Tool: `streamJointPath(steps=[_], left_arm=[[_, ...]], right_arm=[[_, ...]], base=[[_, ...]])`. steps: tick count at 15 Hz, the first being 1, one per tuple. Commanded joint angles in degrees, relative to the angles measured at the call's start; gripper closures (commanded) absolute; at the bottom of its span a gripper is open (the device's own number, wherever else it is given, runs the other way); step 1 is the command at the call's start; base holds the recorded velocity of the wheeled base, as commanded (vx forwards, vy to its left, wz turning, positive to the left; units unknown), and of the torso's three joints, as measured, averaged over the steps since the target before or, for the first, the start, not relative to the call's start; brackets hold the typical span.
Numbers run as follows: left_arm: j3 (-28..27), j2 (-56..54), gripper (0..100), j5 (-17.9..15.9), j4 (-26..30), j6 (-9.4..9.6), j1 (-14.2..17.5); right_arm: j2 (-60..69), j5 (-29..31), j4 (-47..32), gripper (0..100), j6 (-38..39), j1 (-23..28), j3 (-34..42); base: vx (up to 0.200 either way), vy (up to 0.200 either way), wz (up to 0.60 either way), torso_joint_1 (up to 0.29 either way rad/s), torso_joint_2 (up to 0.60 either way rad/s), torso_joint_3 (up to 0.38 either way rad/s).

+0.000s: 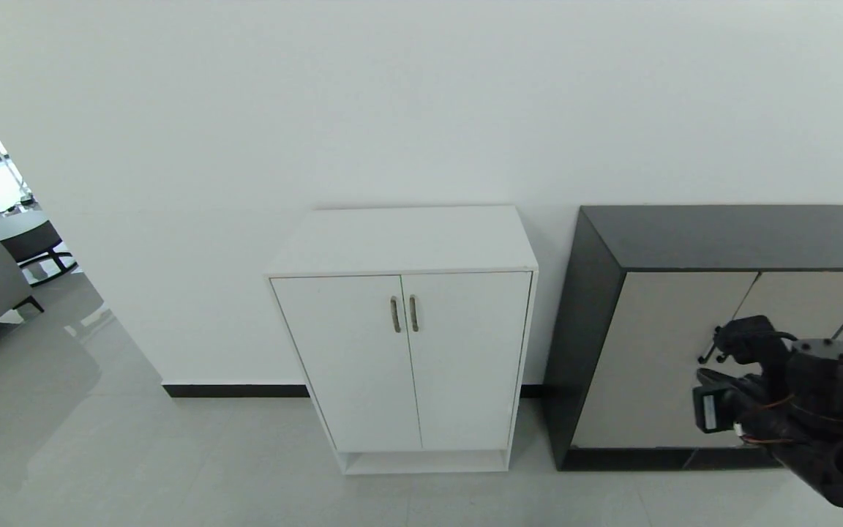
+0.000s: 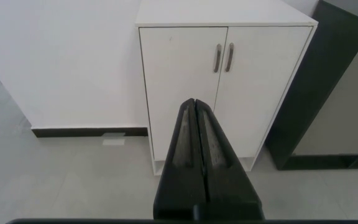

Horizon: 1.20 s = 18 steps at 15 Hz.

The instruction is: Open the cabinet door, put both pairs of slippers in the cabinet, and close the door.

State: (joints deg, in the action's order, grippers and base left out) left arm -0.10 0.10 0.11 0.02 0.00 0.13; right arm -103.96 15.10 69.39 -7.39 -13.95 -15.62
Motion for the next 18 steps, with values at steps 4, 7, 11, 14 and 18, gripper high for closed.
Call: streamJointPath(steps=[4,7,11,14,18], left_arm=[[0.0,0.0,100,0.2,0.0,0.09,0.0],[0.0,0.0,100,0.2,0.0,0.00,0.0],[0.0,0.0,100,0.2,0.0,0.00,0.0],[0.0,0.0,100,0.2,0.0,0.00,0.0],[0.0,0.0,100,0.2,0.0,0.00,0.0]], right_arm=[[21.7,-14.0,-5.4,100,-3.2,20.1,15.6],[40.5,-21.3,-30.2,100,-3.3,23.0,15.6],[64.7,-22.4,-55.1,100,-2.8,23.0,15.6],[74.3,-22.0,-60.8,100,1.1,23.0,15.6],[82.4,-21.8,-66.1,100,7.4,23.0,15.6]], base=[[0.000,0.000,0.00,0.000,0.00,0.000],[0.000,0.000,0.00,0.000,0.00,0.000],[0.000,0.000,0.00,0.000,0.00,0.000],[0.000,0.000,0.00,0.000,0.00,0.000],[0.000,0.000,0.00,0.000,0.00,0.000]])
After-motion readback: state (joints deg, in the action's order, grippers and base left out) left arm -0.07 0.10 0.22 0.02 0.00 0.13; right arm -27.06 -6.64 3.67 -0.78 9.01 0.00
